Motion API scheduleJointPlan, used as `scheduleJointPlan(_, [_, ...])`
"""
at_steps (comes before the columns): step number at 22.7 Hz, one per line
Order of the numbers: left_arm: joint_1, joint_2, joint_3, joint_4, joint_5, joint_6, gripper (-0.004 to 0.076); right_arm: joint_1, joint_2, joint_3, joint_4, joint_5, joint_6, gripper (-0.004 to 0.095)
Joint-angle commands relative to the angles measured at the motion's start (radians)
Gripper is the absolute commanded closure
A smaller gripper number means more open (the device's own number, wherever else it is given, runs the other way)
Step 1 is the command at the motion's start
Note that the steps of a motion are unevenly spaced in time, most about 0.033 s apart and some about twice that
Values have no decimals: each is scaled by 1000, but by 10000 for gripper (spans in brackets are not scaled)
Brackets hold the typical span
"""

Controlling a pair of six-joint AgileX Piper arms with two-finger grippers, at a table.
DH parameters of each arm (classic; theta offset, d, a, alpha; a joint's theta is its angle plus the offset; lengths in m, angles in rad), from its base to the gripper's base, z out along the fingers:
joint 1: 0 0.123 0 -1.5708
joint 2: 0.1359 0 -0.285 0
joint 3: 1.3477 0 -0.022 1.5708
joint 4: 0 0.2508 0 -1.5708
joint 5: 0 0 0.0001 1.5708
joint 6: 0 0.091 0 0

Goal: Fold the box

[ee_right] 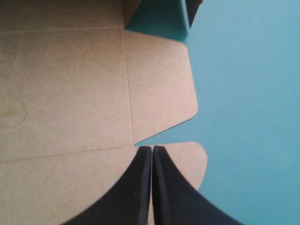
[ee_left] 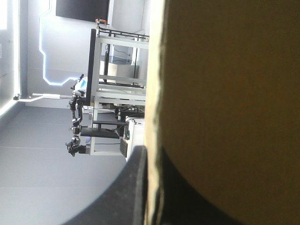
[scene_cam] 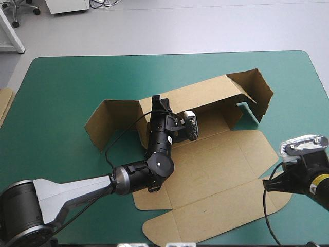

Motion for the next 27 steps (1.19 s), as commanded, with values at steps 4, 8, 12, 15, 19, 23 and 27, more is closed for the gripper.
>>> scheduleJointPlan(4, [4, -38, -20, 115, 33, -23, 734, 1, 268, -390, -100, 63, -6, 909])
scheduleJointPlan(8, [4, -38, -20, 113, 38, -23, 734, -12, 590, -810, -106, 150, -72, 914])
scheduleJointPlan(12, [4, -38, -20, 111, 39, -39, 734, -120, 817, -1087, -4, 150, -94, 928])
scheduleJointPlan(15, [4, -38, -20, 111, 39, -39, 734, -232, 955, -1194, 156, 145, -145, 928])
scheduleJointPlan(19, [4, -38, -20, 111, 39, -39, 734, -311, 1105, -1311, 272, 130, -182, 928])
scheduleJointPlan(23, [4, -38, -20, 111, 43, -39, 734, -336, 1221, -1392, 338, 120, -194, 927])
scheduleJointPlan(27, [4, -38, -20, 111, 52, -39, 734, -336, 1289, -1427, 332, 56, -218, 927])
